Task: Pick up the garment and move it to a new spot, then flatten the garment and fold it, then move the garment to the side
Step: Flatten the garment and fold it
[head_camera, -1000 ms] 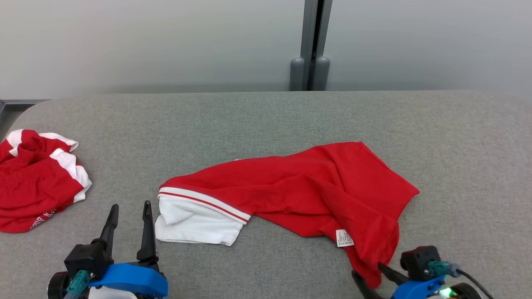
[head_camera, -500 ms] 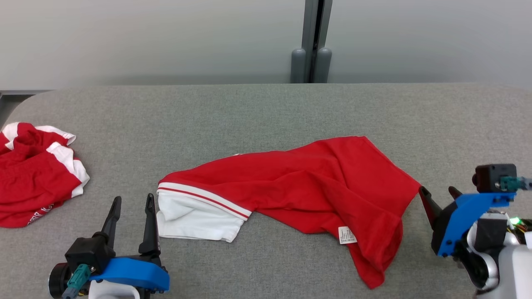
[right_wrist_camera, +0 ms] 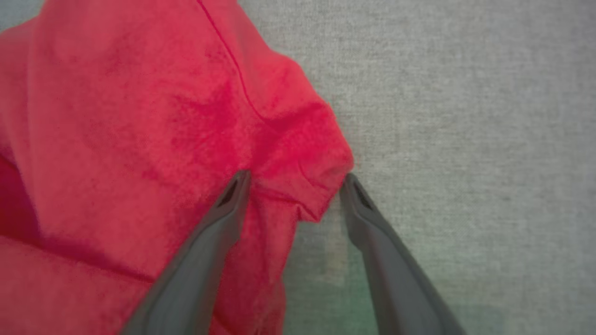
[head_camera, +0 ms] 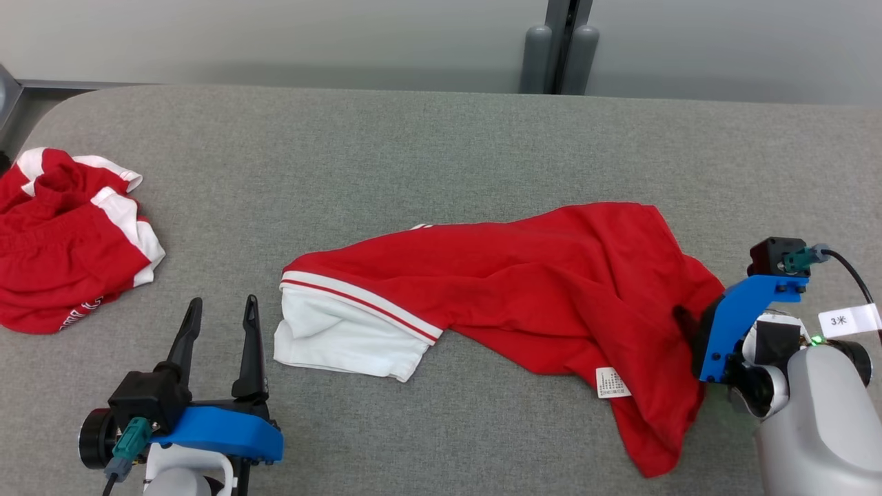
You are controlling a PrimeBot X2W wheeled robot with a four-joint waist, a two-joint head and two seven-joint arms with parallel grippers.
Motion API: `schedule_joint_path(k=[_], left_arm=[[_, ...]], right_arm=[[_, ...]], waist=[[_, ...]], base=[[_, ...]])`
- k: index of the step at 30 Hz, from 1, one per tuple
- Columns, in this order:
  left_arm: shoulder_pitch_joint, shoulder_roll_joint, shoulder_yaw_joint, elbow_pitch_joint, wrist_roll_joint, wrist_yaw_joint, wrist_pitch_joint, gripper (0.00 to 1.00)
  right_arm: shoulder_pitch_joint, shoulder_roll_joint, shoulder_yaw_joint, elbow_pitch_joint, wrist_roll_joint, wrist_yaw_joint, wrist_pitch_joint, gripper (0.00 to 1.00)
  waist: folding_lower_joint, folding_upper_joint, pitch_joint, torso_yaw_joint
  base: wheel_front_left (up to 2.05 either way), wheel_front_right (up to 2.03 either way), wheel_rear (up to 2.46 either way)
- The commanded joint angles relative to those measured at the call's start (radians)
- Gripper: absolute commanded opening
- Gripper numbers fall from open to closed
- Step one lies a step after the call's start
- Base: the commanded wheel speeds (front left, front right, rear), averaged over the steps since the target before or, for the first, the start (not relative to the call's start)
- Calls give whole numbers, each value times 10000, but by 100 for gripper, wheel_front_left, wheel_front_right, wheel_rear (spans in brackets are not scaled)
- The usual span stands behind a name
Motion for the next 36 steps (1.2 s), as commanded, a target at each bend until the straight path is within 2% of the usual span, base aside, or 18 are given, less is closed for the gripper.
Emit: schedule_joint_path(k=[1, 2, 3, 4, 12, 14, 17, 23, 27, 28, 29, 36], left_arm=[[-192, 64, -31, 14, 37, -43, -26, 100], [-205, 76, -34, 27, 39, -51, -28, 100], [-221, 88, -35, 27, 51, -47, -29, 100], [-226, 96, -37, 26, 53, -35, -30, 100], [-51, 151, -14, 24, 51, 106, -38, 100], [78, 163, 9, -28, -38, 181, -42, 100], [112, 154, 1, -73, -68, 194, -43, 100], [-49, 99, -108, -152, -50, 130, -36, 100], [-212, 63, -185, -116, -51, 112, -37, 100], [-240, 56, -201, -107, -58, 98, -37, 100], [-251, 55, -206, -89, -66, 83, -38, 100], [-354, 0, -235, 1, -98, 59, -52, 100]], right_arm=[[-201, 12, 104, 318, 192, 6, 4, 100], [-256, 17, 208, 527, 214, 6, 15, 77], [-323, 39, 281, 664, 248, 9, -77, 10], [-425, 43, 359, 728, 247, 14, -199, 0], [-992, -198, 849, 42, -66, 5, -1888, 0], [-887, -616, 1507, -1127, -238, 3, -2265, 0], [-1067, -889, 1702, -1626, -319, 3, -2449, 0], [-1636, -1425, 2034, -1731, -438, 3, -2807, 0], [-2278, -1742, 2336, -1189, -492, 3, -3227, 0], [-2449, -1782, 2443, -995, -435, 3, -3374, 65], [-2596, -1802, 2472, -776, -363, 3, -3517, 100], [-2992, -1689, 2487, 535, -51, 3, -4053, 100]], waist=[[-1, -3, 41, 42], [-1, -3, 49, 49], [-1, -3, 58, 51], [-1, -3, 66, 48], [-1, -3, -177, -124], [-1, -3, -383, -280], [-1, -3, -405, -293], [-1, -3, -241, -68], [-1, -3, -5, 215], [-1, -3, 66, 281], [-1, -3, 124, 333], [-1, -3, 248, 494]], base=[[0, 0, 0], [0, 0, 0], [0, 0, 0], [0, 0, 0], [0, 0, 0], [0, 0, 0], [0, 0, 0], [0, 0, 0], [0, 0, 0], [0, 0, 0], [0, 0, 0], [0, 0, 0]])
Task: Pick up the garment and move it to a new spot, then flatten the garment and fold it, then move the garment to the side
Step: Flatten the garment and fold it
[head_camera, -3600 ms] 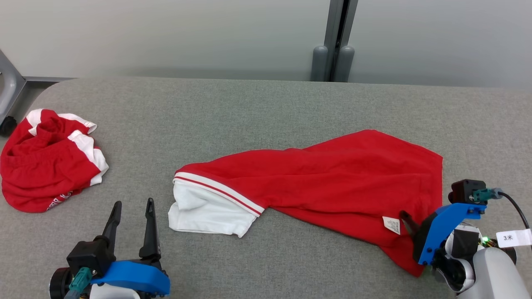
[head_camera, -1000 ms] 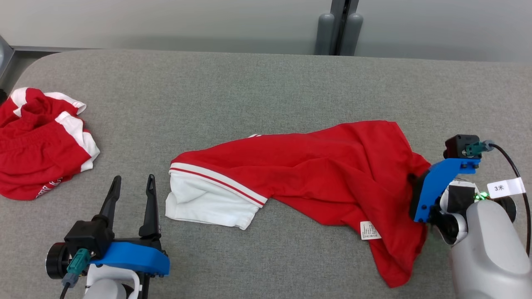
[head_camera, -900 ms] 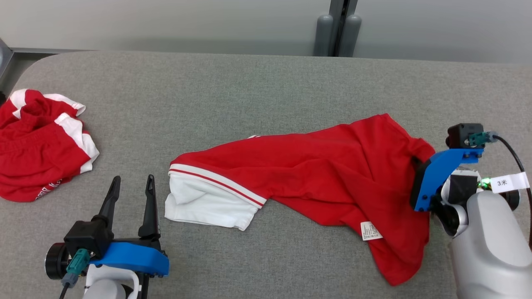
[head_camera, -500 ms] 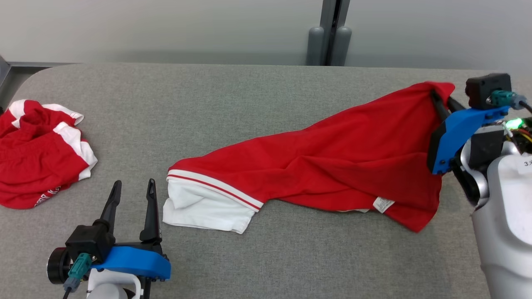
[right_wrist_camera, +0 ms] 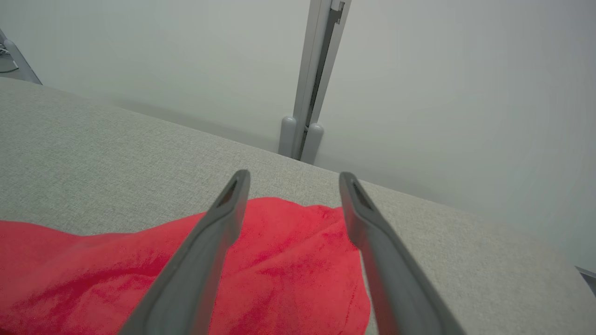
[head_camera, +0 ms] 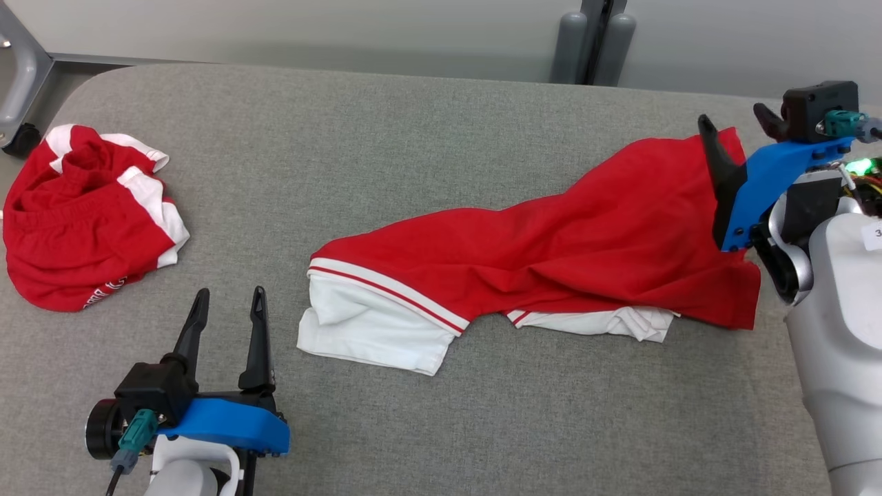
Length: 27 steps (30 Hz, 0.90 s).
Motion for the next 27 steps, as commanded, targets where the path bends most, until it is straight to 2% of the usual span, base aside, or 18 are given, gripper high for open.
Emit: schedule_joint_path(k=[1, 4, 8, 11, 20, 23, 27], left_arm=[[-100, 0, -7, 15, -7, -9, -52, 100], [17, -5, 25, 18, -24, 60, -53, 100], [149, 20, 50, -43, -35, 103, -49, 100], [211, 53, 48, -80, -50, 109, -51, 100], [338, 99, -13, -61, -103, 175, -31, 100], [379, 123, 33, -82, -163, 200, -32, 100], [400, 183, 59, -126, -184, 201, -33, 100]], right_arm=[[15, 33, -5, 64, 112, 1, 27, 100], [377, -1, 60, 52, 367, 1, 156, 100], [1265, 3, 123, -618, 751, 1, 432, 100], [2300, 134, -96, -1641, 917, 1, 629, 100], [6504, 1393, -1362, -5121, 748, 3, 950, 100], [7338, 1615, -1470, -5452, 900, 3, 1124, 100], [7567, 1698, -1340, -5221, 904, 3, 1221, 100]], waist=[[-1, -1, -27, -13], [-1, -1, -149, -87], [-1, -1, -314, -259], [-1, -1, -405, -373], [-1, -1, -728, -504], [-1, -1, -785, -597], [-1, -1, -801, -693]], base=[[0, 0, 0], [0, 0, 0], [0, 0, 0], [0, 0, 0], [0, 0, 0], [0, 0, 0], [0, 0, 0]])
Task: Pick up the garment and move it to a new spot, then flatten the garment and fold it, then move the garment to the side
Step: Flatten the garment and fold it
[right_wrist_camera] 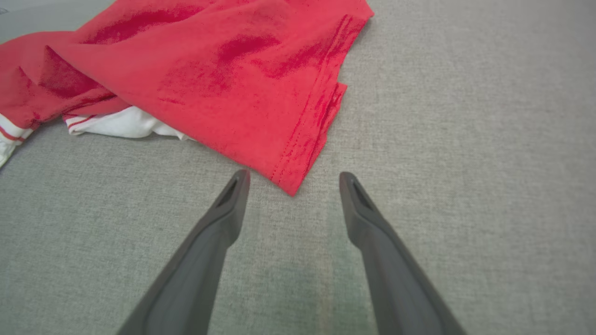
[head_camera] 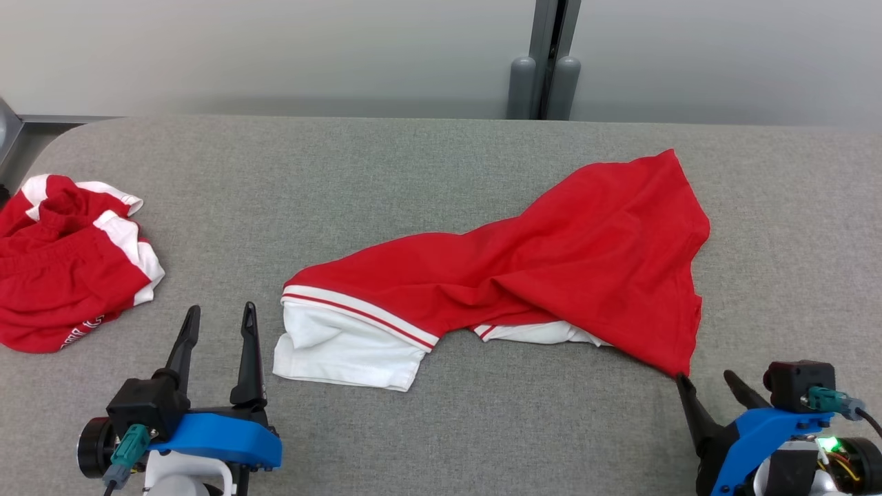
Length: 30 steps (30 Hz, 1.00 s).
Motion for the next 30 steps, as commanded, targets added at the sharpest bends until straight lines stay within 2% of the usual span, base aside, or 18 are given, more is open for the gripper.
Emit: schedule_joint_path(k=[1, 10, 16, 23, 24, 25, 27, 29, 30], left_arm=[[10, 45, 16, -58, -15, 16, -19, 100], [-124, 84, -85, -142, -46, 5, -2, 100], [-208, 84, -141, -24, -70, -64, -10, 100], [-53, 74, -136, -11, -106, 35, -19, 100], [-25, 78, -138, -33, -112, 53, -19, 100], [-15, 82, -141, -53, -119, 74, -20, 100], [-11, 105, -150, -104, -128, 78, -19, 100], [-39, 118, -173, -141, -129, 91, 4, 100], [-57, 126, -184, -161, -128, 93, 16, 100]], right_arm=[[-44, 21, 27, 158, 81, 5, 46, 100], [-1213, 19, 296, 1670, 29, 5, 104, 100], [-1566, 16, 118, 2519, -76, 3, 409, 100], [-1452, 25, 423, 2612, 206, 5, 118, 100], [-1486, 23, 467, 2643, 184, 5, 107, 93], [-1552, 23, 506, 2691, 150, 5, 120, 91], [-1771, 25, 600, 2806, 17, 5, 114, 77], [-2023, 24, 598, 2933, -123, 5, -34, 18], [-2148, 17, 580, 2999, -206, 5, -112, 0]], waist=[[1, 0, 14, -8], [1, 0, 244, 180], [1, 0, 246, 330], [1, 0, 130, 321], [1, 0, 125, 299], [1, 0, 128, 274], [1, 0, 141, 220], [1, 0, 157, 185], [1, 0, 161, 174]], base=[[0, 0, 0], [0, 0, 0], [0, 0, 0], [0, 0, 0], [0, 0, 0], [0, 0, 0], [0, 0, 0], [0, 0, 0], [0, 0, 0]])
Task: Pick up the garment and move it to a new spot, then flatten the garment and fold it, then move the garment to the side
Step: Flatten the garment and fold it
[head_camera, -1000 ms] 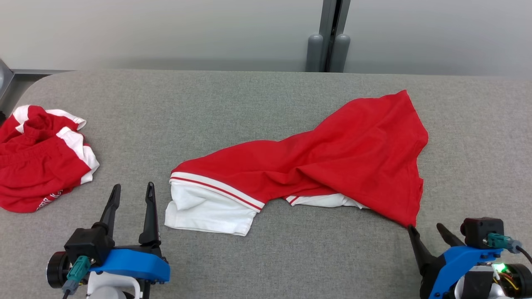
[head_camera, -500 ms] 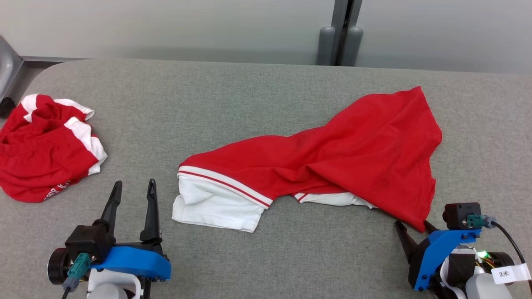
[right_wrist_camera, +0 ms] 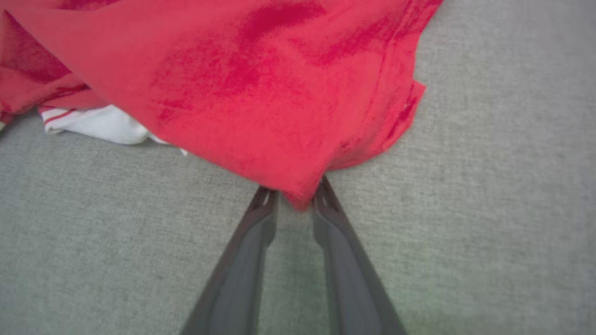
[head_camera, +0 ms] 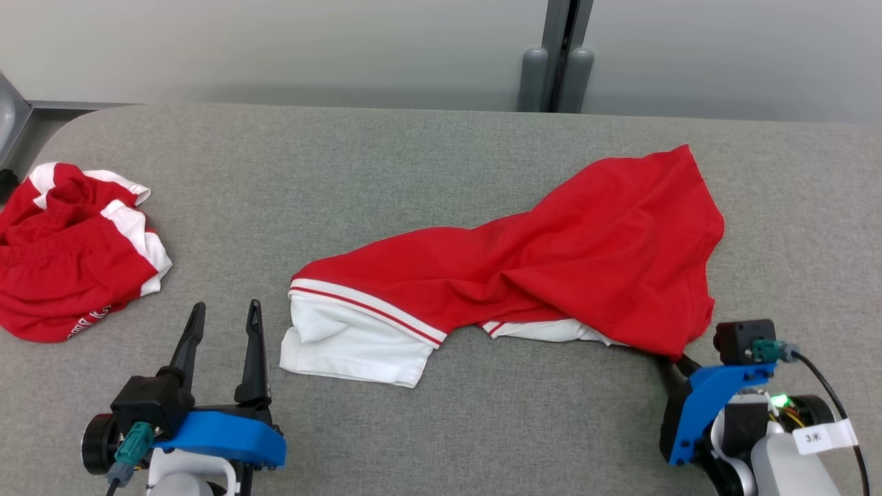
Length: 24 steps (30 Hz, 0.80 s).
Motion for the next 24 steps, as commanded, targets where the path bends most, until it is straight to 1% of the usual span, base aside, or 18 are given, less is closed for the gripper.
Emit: schedule_joint_path(k=[1, 5, 9, 13, 17, 20, 21, 22, 24], left_arm=[[-33, 64, -2, -54, -41, 35, 0, 100], [-45, 95, -18, -41, -61, 32, 4, 100], [22, 121, -28, -30, -81, 47, 3, 100], [111, 142, -2, -28, -141, 79, -5, 100], [159, 160, 13, -39, -162, 110, -12, 100], [200, 185, 11, -81, -182, 129, -7, 100], [207, 188, 2, -97, -180, 139, 4, 100], [207, 188, 2, -97, -180, 139, 4, 100], [208, 182, -27, -138, -182, 170, 23, 100]], right_arm=[[-271, -15, -11, 69, -52, 5, -135, 0], [-509, -15, -5, -73, -190, 5, -413, 0], [-40, -13, 202, -963, -119, 5, -252, 0], [911, -18, 338, -2904, 152, 5, 368, 0], [2190, -21, 322, -5260, 516, 5, 1376, 0], [2941, -19, 346, -6720, 889, 5, 2095, 0], [3123, -19, 316, -7077, 1008, 5, 2324, 0], [3123, -19, 316, -7077, 1008, 5, 2324, 0], [3361, -19, 204, -7499, 1193, 5, 2816, 0]], waist=[[0, 0, 0, -16], [0, 0, -49, -56], [0, 0, -145, -70], [0, 0, -244, -102], [0, 0, -313, -157], [0, 0, -346, -200], [0, 0, -358, -211], [0, 0, -358, -211], [0, 0, -367, -220]], base=[[0, 0, 0], [0, 0, 0], [0, 0, 0], [0, 0, 0], [0, 0, 0], [0, 0, 0], [0, 0, 0], [0, 0, 0], [0, 0, 0]])
